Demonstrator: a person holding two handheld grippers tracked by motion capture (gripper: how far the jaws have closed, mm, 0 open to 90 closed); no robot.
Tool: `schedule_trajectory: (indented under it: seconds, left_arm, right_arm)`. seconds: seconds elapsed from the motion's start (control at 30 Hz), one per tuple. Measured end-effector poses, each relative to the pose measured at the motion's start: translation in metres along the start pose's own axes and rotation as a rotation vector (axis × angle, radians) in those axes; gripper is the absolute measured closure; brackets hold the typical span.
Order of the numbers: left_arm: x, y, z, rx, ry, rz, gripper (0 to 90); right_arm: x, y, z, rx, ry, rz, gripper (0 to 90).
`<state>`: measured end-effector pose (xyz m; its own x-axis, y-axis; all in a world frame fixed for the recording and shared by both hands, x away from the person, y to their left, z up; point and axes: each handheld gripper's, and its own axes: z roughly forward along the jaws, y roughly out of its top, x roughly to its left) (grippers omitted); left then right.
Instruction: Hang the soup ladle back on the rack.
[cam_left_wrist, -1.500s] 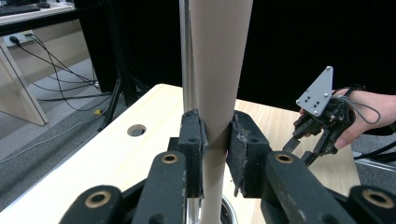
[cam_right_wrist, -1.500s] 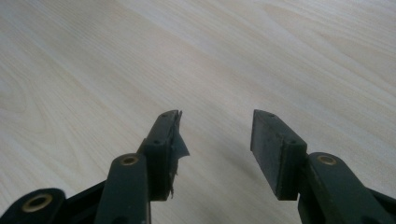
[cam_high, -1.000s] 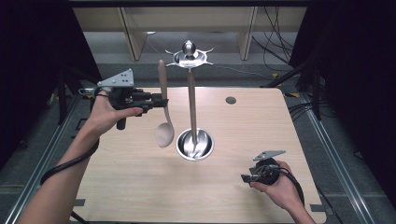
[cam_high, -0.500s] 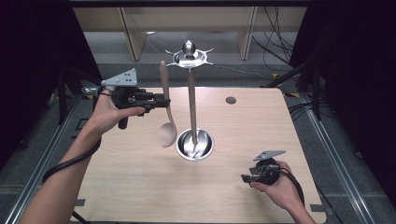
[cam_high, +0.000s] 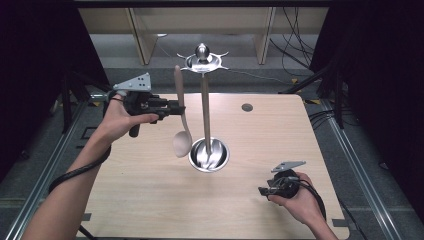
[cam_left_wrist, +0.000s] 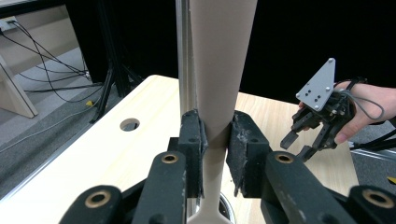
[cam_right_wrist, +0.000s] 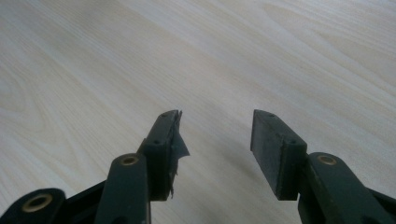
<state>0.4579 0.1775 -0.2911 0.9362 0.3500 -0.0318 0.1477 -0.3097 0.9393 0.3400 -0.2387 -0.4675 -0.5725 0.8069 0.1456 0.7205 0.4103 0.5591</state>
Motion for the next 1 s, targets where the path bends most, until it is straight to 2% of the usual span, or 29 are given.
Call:
schedule_trajectory:
  seconds: [0.03, 0.07, 0.43, 0.5, 0.63, 0.7, 0.83, 0.93, 1.0]
  left_arm:
    - [0.0, 0.0, 0.0, 0.003, 0.002, -0.003, 75.2]
    - [0.0, 0.0, 0.001, 0.002, 0.004, -0.007, 75.2]
    - [-0.004, 0.002, 0.009, 0.004, 0.011, -0.014, 74.9]
    - [-0.005, 0.0, 0.01, -0.009, 0.016, -0.021, 74.8]
    - [-0.009, -0.004, 0.009, -0.036, 0.032, -0.037, 73.7]
    - [-0.012, -0.007, 0.006, -0.051, 0.049, -0.046, 70.6]
    - [-0.017, -0.016, -0.001, -0.073, 0.099, -0.055, 58.0]
    - [-0.021, -0.026, -0.011, -0.111, 0.143, -0.08, 49.0]
    - [-0.023, -0.032, -0.017, -0.129, 0.171, -0.092, 43.8]
  right_arm:
    - [0.0, 0.0, 0.0, -0.001, -0.002, 0.0, 52.7]
    - [-0.003, 0.0, 0.001, -0.009, -0.008, -0.03, 52.7]
    - [-0.003, 0.0, 0.001, -0.007, -0.004, -0.03, 52.7]
    - [-0.002, 0.0, 0.001, -0.006, -0.003, -0.023, 52.6]
    - [-0.004, 0.0, 0.001, -0.016, -0.007, -0.043, 52.6]
    - [-0.002, 0.0, 0.001, -0.022, -0.006, -0.019, 52.6]
    - [-0.003, 0.0, 0.001, -0.032, -0.004, -0.026, 52.4]
    - [-0.002, 0.0, 0.001, -0.019, -0.002, -0.004, 52.3]
    - [-0.002, 0.0, -0.001, -0.009, -0.009, -0.013, 52.3]
